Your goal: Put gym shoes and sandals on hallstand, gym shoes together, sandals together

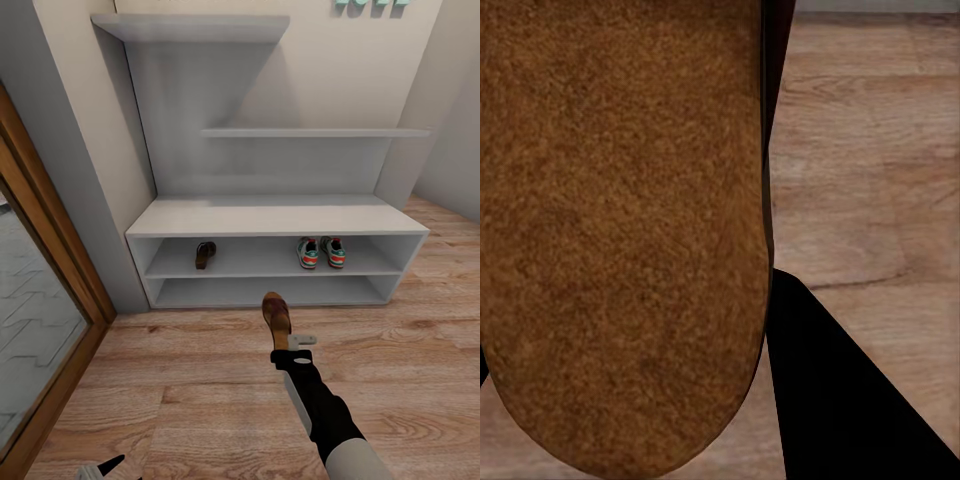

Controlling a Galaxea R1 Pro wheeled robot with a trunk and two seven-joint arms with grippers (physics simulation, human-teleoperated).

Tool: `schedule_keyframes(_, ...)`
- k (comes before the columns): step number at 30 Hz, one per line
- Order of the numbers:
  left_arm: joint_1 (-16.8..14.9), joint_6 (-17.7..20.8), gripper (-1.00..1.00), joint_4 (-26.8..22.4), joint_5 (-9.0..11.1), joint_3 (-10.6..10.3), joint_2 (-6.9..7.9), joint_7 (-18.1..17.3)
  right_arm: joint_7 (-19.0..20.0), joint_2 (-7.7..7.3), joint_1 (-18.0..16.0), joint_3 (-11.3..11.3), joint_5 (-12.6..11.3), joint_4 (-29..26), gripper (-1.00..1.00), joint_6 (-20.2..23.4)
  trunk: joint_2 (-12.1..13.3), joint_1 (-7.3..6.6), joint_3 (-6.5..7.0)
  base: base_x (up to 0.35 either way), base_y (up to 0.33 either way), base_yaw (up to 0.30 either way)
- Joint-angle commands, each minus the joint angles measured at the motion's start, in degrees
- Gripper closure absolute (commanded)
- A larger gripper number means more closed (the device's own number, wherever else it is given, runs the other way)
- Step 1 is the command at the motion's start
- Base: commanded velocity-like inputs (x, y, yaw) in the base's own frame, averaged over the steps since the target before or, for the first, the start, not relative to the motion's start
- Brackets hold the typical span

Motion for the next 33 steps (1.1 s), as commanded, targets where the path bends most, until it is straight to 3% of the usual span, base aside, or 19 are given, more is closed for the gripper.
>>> schedule_keyframes(1, -0.04, -0.31, -1.0, 0.06, 0.01, 0.07, 0.0, -0.21, -0.45, 0.0, -0.03, 0.12, -0.31, -0.05, 1.0, 0.28, -0.02, -0.01, -0.05, 0.0, 0.0, 0.0)
schedule_keyframes(18, -0.04, -0.37, -1.0, -0.23, -0.55, -0.7, -0.13, -0.3, -0.73, 0.0, -0.1, 0.19, 0.04, -0.62, 1.0, 0.6, -0.02, -0.01, -0.05, 0.0, 0.0, 0.0)
schedule_keyframes(25, -0.04, -0.39, -1.0, -0.39, -0.49, -0.71, -0.14, -0.38, -0.8, 0.0, -6.58, 0.41, -0.09, -1.22, 1.0, 9.56, -0.02, -0.01, -0.05, 0.0, 0.0, 0.0)
schedule_keyframes(33, -0.04, -0.4, -1.0, -0.47, -0.48, -0.71, -0.14, -0.38, -0.74, 0.0, -8.87, 0.53, -0.3, -1.67, 1.0, 12.17, -0.02, -0.01, -0.05, 0.0, 0.0, 0.0)
